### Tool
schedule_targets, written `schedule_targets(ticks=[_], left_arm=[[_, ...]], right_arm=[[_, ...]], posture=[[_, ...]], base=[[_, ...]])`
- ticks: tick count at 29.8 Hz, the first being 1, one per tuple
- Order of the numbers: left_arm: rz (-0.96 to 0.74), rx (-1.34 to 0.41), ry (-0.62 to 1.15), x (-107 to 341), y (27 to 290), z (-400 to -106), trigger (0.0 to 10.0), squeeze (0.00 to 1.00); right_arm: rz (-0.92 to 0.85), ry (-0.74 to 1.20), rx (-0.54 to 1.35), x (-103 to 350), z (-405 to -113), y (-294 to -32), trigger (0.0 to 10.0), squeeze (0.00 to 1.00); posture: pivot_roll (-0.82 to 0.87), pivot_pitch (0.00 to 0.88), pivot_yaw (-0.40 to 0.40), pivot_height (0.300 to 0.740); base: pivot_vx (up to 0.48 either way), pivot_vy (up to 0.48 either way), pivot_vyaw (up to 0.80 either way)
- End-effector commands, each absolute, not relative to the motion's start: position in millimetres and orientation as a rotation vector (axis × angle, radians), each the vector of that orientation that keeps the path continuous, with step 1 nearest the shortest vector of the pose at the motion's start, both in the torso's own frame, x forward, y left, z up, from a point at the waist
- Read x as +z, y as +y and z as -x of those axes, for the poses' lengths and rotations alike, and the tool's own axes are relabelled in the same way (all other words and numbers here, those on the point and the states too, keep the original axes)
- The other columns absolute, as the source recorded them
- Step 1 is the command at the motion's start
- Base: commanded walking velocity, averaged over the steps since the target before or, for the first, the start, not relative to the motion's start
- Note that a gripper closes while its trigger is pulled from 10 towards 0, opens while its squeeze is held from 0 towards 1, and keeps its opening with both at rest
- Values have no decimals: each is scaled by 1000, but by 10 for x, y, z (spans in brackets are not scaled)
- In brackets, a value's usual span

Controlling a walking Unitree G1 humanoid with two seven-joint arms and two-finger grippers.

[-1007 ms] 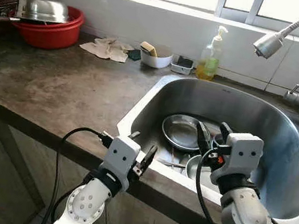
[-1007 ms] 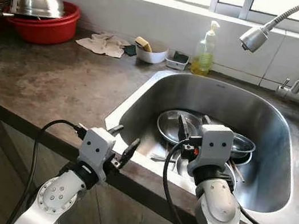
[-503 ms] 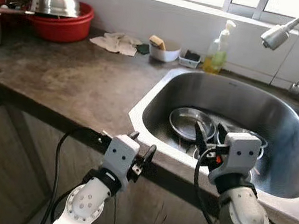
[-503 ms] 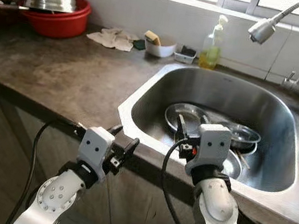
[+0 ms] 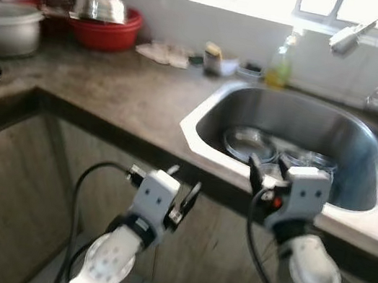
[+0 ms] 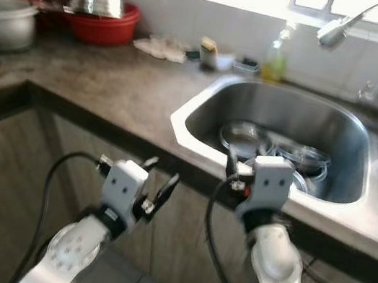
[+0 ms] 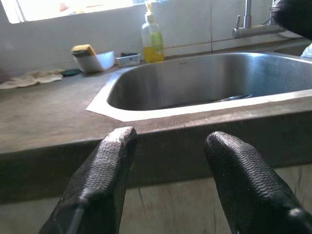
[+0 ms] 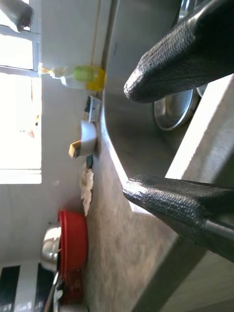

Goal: Kitchen organization

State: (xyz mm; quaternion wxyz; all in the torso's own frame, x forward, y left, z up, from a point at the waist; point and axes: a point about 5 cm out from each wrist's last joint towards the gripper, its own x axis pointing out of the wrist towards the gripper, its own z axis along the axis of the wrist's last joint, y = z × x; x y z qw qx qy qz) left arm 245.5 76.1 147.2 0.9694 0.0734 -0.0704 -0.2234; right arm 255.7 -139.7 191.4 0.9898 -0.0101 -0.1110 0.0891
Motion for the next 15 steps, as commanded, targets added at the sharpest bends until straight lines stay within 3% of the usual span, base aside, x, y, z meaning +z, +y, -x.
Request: schedule_targets(ticks=[1, 15], left_arm=[[-138, -460, -147, 1489, 735, -2446, 10000, 0], [-137, -467, -145, 1484, 729, -2443, 10000, 0]], right_arm=[[32, -228, 168, 1926, -2562, -1424, 10000, 0], [28, -223, 162, 1907, -2568, -1423, 10000, 0]], posture=[[-2, 0, -4, 740], [-1, 0, -3, 740]], base=[[-322, 0, 0], [-326, 0, 0]])
